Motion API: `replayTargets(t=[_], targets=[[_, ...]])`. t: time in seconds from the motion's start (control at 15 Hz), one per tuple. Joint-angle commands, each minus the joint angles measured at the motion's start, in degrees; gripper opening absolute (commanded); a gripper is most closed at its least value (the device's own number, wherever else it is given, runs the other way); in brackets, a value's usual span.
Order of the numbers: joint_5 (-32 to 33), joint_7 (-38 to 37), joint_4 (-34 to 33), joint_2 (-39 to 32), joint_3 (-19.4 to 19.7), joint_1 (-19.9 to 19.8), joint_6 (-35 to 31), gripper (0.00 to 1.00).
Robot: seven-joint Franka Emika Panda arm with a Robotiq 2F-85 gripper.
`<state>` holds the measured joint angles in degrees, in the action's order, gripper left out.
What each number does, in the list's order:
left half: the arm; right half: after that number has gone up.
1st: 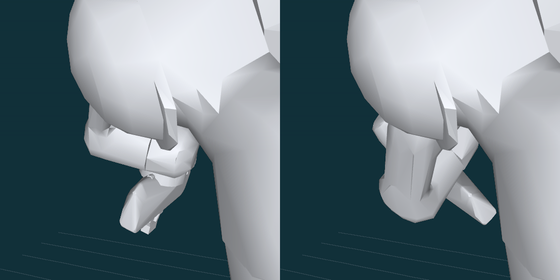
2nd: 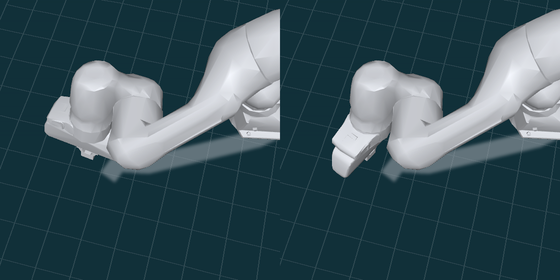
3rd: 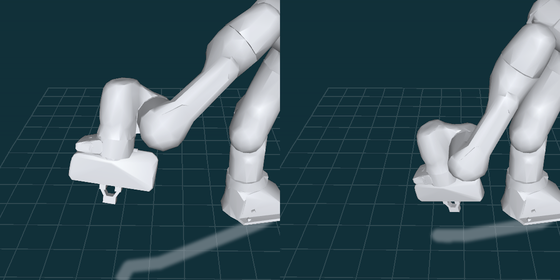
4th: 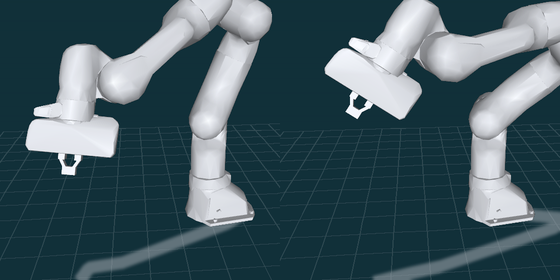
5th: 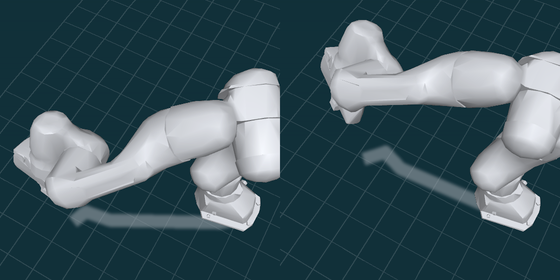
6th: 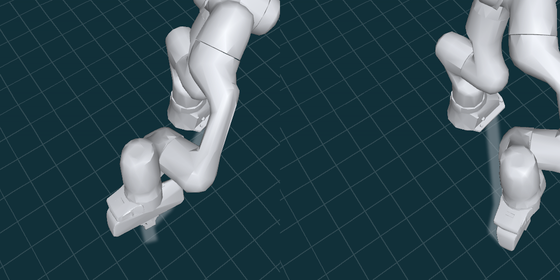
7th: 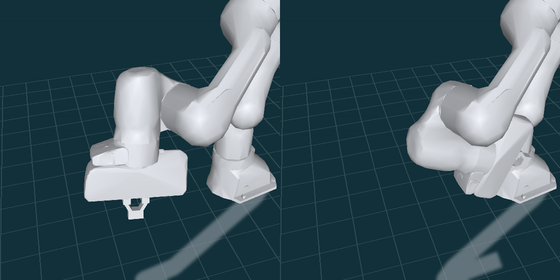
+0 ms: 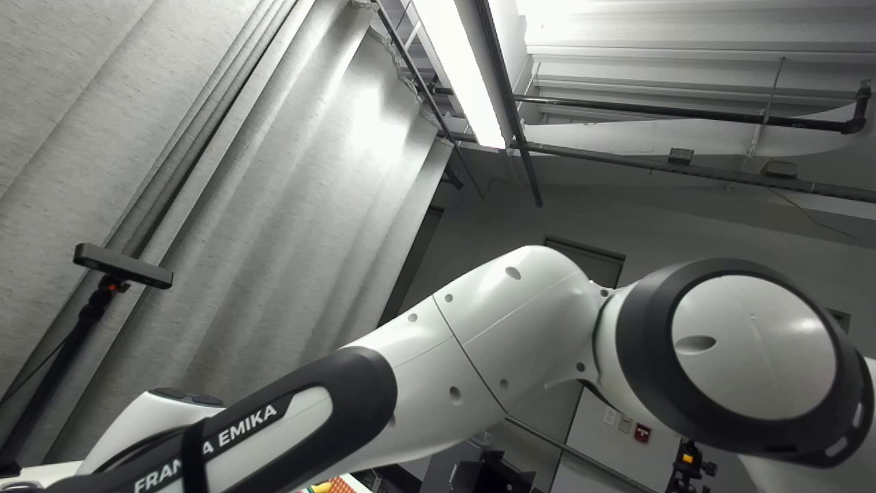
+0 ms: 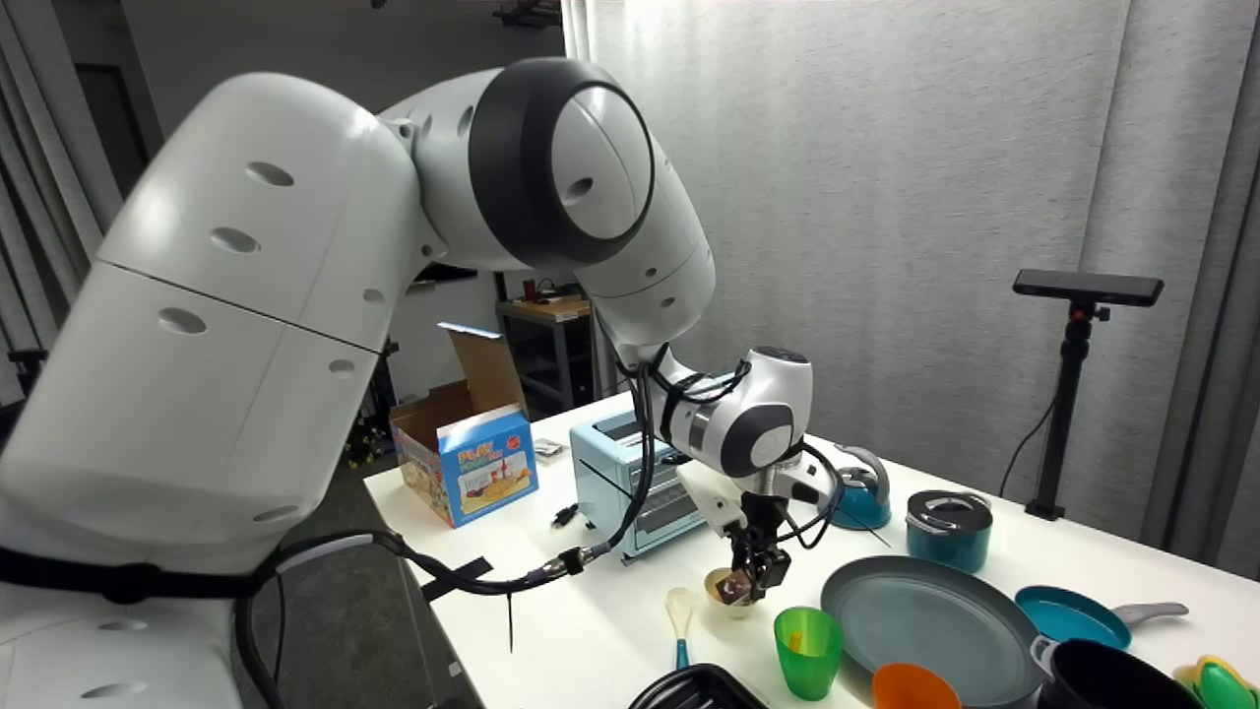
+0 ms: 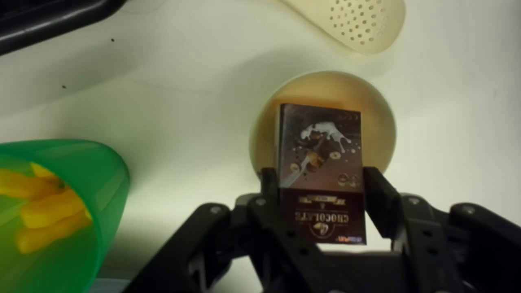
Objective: Put the box in the pot
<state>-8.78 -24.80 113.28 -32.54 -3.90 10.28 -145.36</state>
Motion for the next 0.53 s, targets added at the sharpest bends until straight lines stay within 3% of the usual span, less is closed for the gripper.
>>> replayTargets(t=[0.0, 0.47], targets=[[-1.2, -0.9, -0.1, 0.5, 0.4, 1.0, -1.6, 0.3], [-0.2, -1.7, 2.4, 6.1, 1.3, 1.2, -1.4, 0.3]])
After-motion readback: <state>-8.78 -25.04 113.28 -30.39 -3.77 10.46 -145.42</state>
